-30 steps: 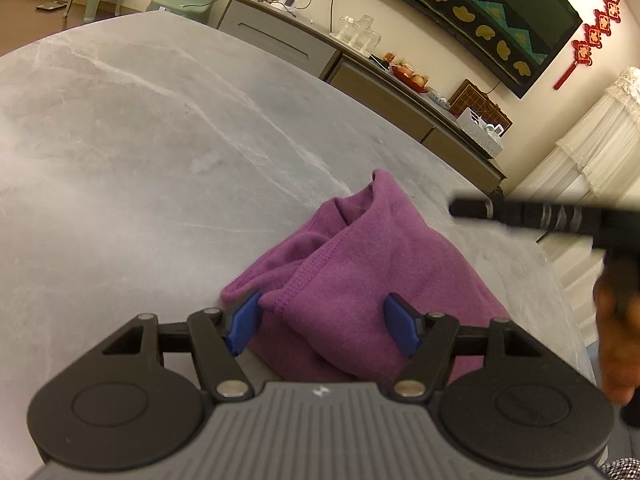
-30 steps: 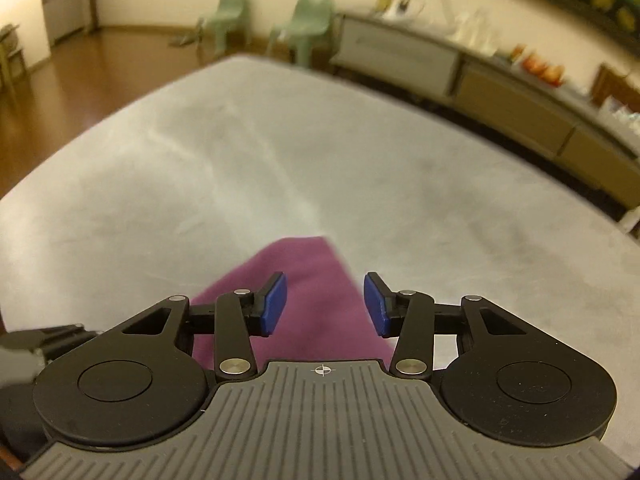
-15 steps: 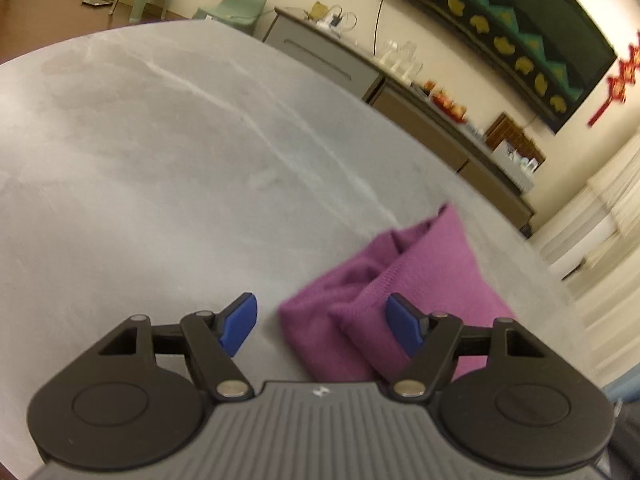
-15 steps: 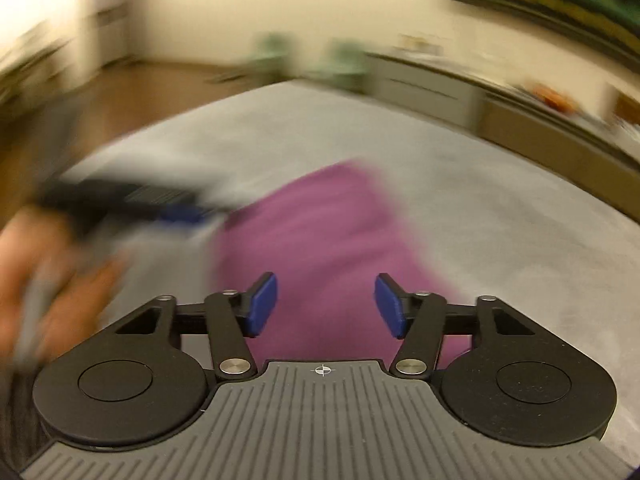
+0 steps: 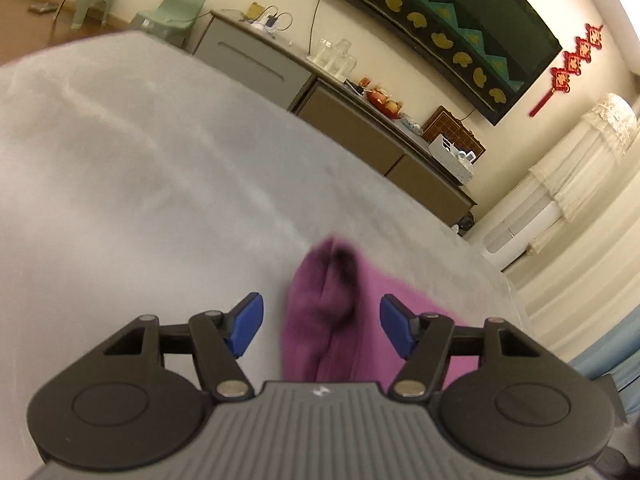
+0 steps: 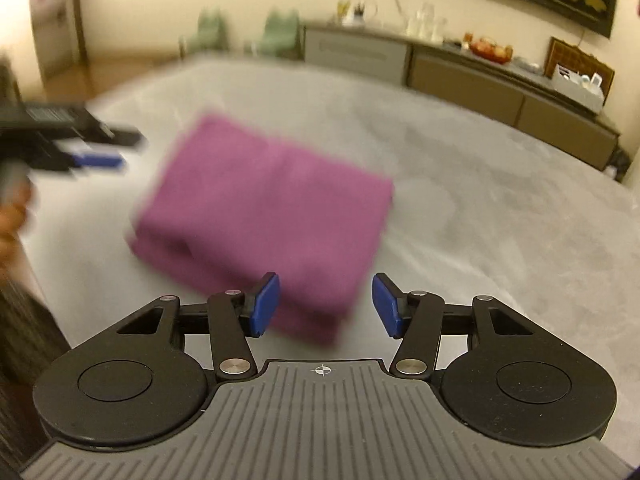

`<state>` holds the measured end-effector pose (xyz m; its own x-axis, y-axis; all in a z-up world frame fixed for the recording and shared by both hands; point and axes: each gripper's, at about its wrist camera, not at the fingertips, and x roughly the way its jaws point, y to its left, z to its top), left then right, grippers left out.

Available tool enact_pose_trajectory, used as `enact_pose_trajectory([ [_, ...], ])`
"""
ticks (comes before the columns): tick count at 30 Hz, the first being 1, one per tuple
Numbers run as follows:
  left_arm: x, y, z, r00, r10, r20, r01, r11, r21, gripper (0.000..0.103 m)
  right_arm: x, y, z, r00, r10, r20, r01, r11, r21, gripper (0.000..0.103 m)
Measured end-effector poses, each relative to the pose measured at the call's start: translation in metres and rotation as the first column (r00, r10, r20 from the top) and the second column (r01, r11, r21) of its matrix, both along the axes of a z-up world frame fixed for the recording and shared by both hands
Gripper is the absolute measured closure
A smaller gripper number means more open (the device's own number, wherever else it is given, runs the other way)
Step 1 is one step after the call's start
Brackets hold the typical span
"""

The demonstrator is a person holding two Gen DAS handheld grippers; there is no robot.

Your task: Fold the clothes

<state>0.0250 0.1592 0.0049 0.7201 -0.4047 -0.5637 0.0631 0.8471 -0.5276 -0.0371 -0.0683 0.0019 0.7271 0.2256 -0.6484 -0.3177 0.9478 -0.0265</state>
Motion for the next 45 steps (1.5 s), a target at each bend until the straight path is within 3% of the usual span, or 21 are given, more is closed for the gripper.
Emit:
enact_pose_trajectory([
  [4,0.058,-0.030,-0.015,0.980,-0.158,-0.119,0.163,0.986,0.032,0.038,0.026,0.042,-0.002,0.998,0.043,0.049,-0.043,0.999,0.016,0.048],
  [7,0.084,-0.026,-0.040,0.978,-0.123,-0.166,0.133,0.990,0.053,0.035,0.044,0.081,-0.020,0.994,0.085,0.075,-0.083,0.996,-0.022,0.047],
  [9,0.096,-0.022,-0.049,0.978,-0.102,-0.184,0.115,0.991,0.062,0.036,0.047,0.101,-0.050,0.991,0.135,0.016,-0.134,0.990,-0.042,0.045],
  [11,0.095,-0.025,-0.049,0.980,-0.104,-0.170,0.120,0.989,0.089,0.037,0.023,0.127,-0.073,0.984,0.147,0.098,-0.126,0.973,-0.195,0.043],
  [14,0.091,-0.035,-0.050,0.984,-0.117,-0.131,0.140,0.974,0.177,0.036,0.004,0.134,-0.079,0.978,0.123,0.167,-0.085,0.972,-0.221,0.043],
  [18,0.077,-0.035,-0.044,0.991,-0.076,-0.110,0.098,0.974,0.206,0.035,-0.001,0.130,-0.069,0.976,0.145,0.161,-0.109,0.970,-0.216,0.043],
  [21,0.048,-0.034,-0.014,0.999,-0.045,-0.001,0.043,0.963,0.266,0.040,-0.001,0.120,-0.057,0.976,0.155,0.153,-0.126,0.975,-0.181,0.044],
  [23,0.021,-0.035,0.005,0.991,-0.091,0.093,0.063,0.962,0.265,0.040,-0.002,0.096,-0.039,0.976,0.121,0.181,-0.107,0.990,-0.090,0.040],
  [26,-0.009,-0.045,0.015,0.961,-0.212,0.176,0.166,0.956,0.243,0.038,-0.018,0.049,-0.018,0.965,-0.017,0.263,0.023,1.000,-0.021,0.037],
  [30,0.008,-0.067,-0.021,0.965,-0.259,0.032,0.237,0.919,0.315,0.034,-0.006,0.024,-0.044,0.981,-0.124,0.149,0.123,0.992,0.012,0.044],
  [31,0.013,-0.061,-0.030,0.971,-0.237,0.006,0.226,0.932,0.282,0.023,-0.006,0.022,-0.046,0.982,-0.129,0.139,0.129,0.992,0.011,0.044],
  [32,0.017,-0.055,-0.037,0.977,-0.215,-0.014,0.212,0.948,0.237,0.019,-0.007,0.020,-0.046,0.982,-0.129,0.138,0.129,0.992,0.008,0.043],
  [34,0.020,-0.050,-0.042,0.979,-0.204,-0.029,0.205,0.953,0.221,0.014,-0.009,0.018,-0.047,0.983,-0.127,0.134,0.128,0.992,0.001,0.043],
  [36,0.016,-0.047,-0.040,0.980,-0.197,-0.017,0.196,0.953,0.229,0.017,-0.010,0.015,-0.048,0.984,-0.125,0.130,0.127,0.992,-0.005,0.042],
  [38,0.003,-0.048,-0.030,0.981,-0.195,0.003,0.188,0.952,0.243,0.035,-0.012,0.013,-0.049,0.984,-0.123,0.126,0.126,0.992,-0.012,0.042],
  [39,-0.006,-0.048,-0.023,0.981,-0.194,0.011,0.185,0.951,0.249,0.037,-0.013,0.012,-0.049,0.985,-0.122,0.124,0.125,0.992,-0.015,0.042],
  [42,-0.024,-0.048,-0.016,0.977,-0.211,0.040,0.189,0.935,0.299,0.034,-0.023,0.013,-0.050,0.983,-0.102,0.153,0.110,0.993,-0.043,0.044],
  [44,-0.018,-0.047,-0.033,0.982,-0.188,-0.028,0.187,0.924,0.335,0.034,-0.045,0.024,-0.051,0.969,-0.050,0.240,0.075,0.992,-0.099,0.043],
  [45,-0.014,-0.045,-0.044,0.982,-0.178,-0.061,0.188,0.924,0.333,0.032,-0.044,0.032,-0.060,0.978,-0.006,0.207,0.034,0.991,-0.132,0.041],
])
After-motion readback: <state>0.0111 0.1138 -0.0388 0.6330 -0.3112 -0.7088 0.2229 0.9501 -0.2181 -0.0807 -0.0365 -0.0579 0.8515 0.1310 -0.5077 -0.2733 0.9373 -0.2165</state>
